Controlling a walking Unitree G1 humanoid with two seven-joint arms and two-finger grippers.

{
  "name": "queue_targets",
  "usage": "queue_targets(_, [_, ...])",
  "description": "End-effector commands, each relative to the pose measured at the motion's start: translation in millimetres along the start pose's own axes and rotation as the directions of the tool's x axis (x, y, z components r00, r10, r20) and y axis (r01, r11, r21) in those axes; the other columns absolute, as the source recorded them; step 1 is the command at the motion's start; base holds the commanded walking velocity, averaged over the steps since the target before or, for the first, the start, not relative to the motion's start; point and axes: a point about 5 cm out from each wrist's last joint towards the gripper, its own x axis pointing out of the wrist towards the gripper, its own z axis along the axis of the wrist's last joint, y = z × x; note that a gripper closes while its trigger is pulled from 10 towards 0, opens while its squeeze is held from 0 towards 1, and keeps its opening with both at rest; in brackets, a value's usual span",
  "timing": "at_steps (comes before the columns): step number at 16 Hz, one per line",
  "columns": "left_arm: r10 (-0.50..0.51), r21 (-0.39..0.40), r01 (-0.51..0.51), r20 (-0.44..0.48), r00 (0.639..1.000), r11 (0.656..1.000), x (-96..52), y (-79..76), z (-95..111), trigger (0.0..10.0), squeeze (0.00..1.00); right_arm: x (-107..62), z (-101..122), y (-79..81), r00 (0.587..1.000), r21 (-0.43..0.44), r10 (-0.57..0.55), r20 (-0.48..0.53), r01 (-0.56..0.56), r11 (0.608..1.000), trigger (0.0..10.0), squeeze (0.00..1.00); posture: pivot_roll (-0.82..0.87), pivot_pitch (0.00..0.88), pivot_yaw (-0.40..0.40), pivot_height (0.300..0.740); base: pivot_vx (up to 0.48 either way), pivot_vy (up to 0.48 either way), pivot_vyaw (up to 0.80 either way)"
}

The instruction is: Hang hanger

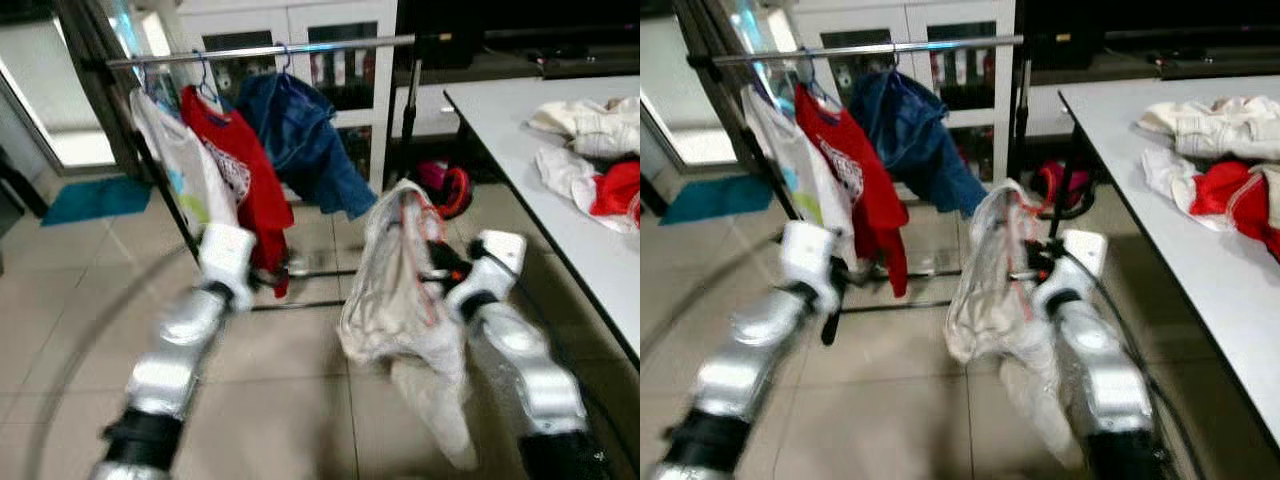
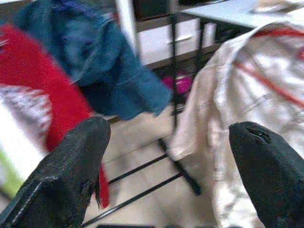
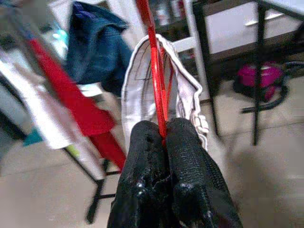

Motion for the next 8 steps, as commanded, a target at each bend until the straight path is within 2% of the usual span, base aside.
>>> queue_targets(1, [0.025, 0.023, -0.025, 0.002, 1.000, 0.999, -4.0, 11.2, 2.8, 10.0, 0.00, 6.3, 25.4, 7.1, 0.993, -0.011, 0.032, 0.110, -0.031, 0.999, 10.0, 0.00, -0.12, 0.000, 0.071, 0.740, 0.409, 0.000, 0.00])
queue_targets(8, [0.044, 0.008, -0.044, 0.017, 0.999, 0.999, -4.0, 13.2, 3.9, 10.0, 0.00, 9.4, 28.0, 3.9, 0.992, -0.036, 0.028, 0.121, -0.024, 0.999, 10.0, 0.00, -0.13, 0.000, 0.058, 0.740, 0.411, 0.000, 0.00])
